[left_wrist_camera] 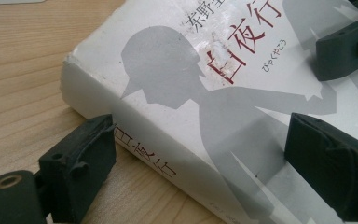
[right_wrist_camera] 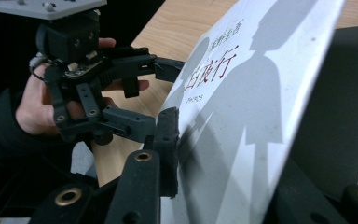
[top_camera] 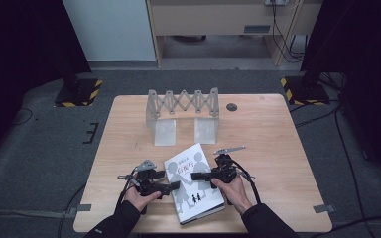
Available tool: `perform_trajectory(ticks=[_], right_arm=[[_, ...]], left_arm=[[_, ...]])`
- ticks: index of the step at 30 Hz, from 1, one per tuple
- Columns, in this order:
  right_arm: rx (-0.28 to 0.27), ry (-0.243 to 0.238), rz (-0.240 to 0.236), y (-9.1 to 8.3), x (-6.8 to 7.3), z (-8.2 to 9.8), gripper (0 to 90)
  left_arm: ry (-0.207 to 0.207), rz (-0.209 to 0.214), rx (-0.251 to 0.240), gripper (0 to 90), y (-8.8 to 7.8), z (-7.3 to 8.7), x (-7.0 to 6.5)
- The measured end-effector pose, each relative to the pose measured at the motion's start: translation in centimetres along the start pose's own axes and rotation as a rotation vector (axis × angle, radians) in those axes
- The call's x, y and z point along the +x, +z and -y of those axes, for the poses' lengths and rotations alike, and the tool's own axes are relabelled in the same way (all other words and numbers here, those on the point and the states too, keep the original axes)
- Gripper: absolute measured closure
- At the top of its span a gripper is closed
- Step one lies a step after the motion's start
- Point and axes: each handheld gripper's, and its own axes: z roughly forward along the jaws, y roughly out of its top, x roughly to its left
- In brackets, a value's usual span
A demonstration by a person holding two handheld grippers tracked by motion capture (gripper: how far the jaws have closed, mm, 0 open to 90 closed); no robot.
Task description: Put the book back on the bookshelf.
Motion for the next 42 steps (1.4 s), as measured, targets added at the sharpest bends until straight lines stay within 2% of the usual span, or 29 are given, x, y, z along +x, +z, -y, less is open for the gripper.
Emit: perform_trajectory(ticks=[3,7,10,12,14,16,18,21,24,27,31,34,35,38,39,42], right_arm=[[-0.020,0.021,-0.022,-0.2,0.1,0.0,77.2],[-0.034,0.022,-0.042,-0.8,0.3,-0.1,80.0],[-0.044,-0.001,-0.039,-1.0,0.5,-0.2,80.2],[-0.062,-0.041,-0.042,-1.3,0.8,-0.3,80.6],[-0.069,-0.051,-0.046,-1.5,0.9,-0.3,80.9],[-0.092,-0.098,-0.050,-1.9,1.3,-0.5,81.5],[-0.102,-0.124,-0.054,-2.2,1.6,-0.7,81.8],[-0.118,-0.145,-0.055,-2.4,1.9,-0.7,82.0],[-0.118,-0.151,-0.069,-2.3,1.7,-0.7,82.0],[-0.118,-0.150,-0.070,-2.3,1.7,-0.7,82.0],[-0.102,-0.117,-0.061,-2.0,1.2,-0.8,81.4],[-0.095,-0.111,-0.040,-1.9,1.1,-0.9,80.1],[-0.080,-0.121,0.000,-1.8,1.2,-0.9,77.4],[-0.038,-0.146,0.048,-1.5,1.1,-1.0,72.3],[-0.017,-0.144,0.058,-1.4,1.0,-1.0,70.8],[-0.003,-0.148,0.062,-1.3,0.9,-1.0,69.7]], left_arm=[[0.009,-0.003,-0.015,10.4,-0.2,-0.1,-0.1],[0.008,0.006,-0.033,10.3,-0.4,-0.2,-0.1],[0.011,0.010,-0.032,8.8,-0.4,-0.2,-0.2],[0.011,0.017,-0.026,6.4,-0.3,-0.1,-0.3],[0.004,0.029,-0.036,5.3,-0.3,-0.2,-0.3],[-0.024,0.058,-0.050,4.0,-0.2,-0.2,-0.3],[-0.040,0.080,-0.058,2.7,-0.1,-0.1,-0.3],[-0.036,0.101,-0.062,1.1,0.1,-0.1,-0.4],[-0.052,0.154,-0.045,0.0,0.6,0.0,-0.3],[-0.057,0.166,-0.043,0.0,0.8,-0.1,-0.2],[-0.082,0.153,-0.012,0.0,1.0,-0.2,0.0],[-0.102,0.143,0.015,0.0,1.1,-0.3,0.1],[-0.109,0.136,0.026,0.0,1.2,-0.4,0.1],[-0.168,0.150,0.100,0.2,1.9,-0.4,0.4],[-0.165,0.149,0.108,0.9,1.9,-0.6,0.4],[-0.166,0.148,0.106,1.0,1.9,-0.5,0.4]])
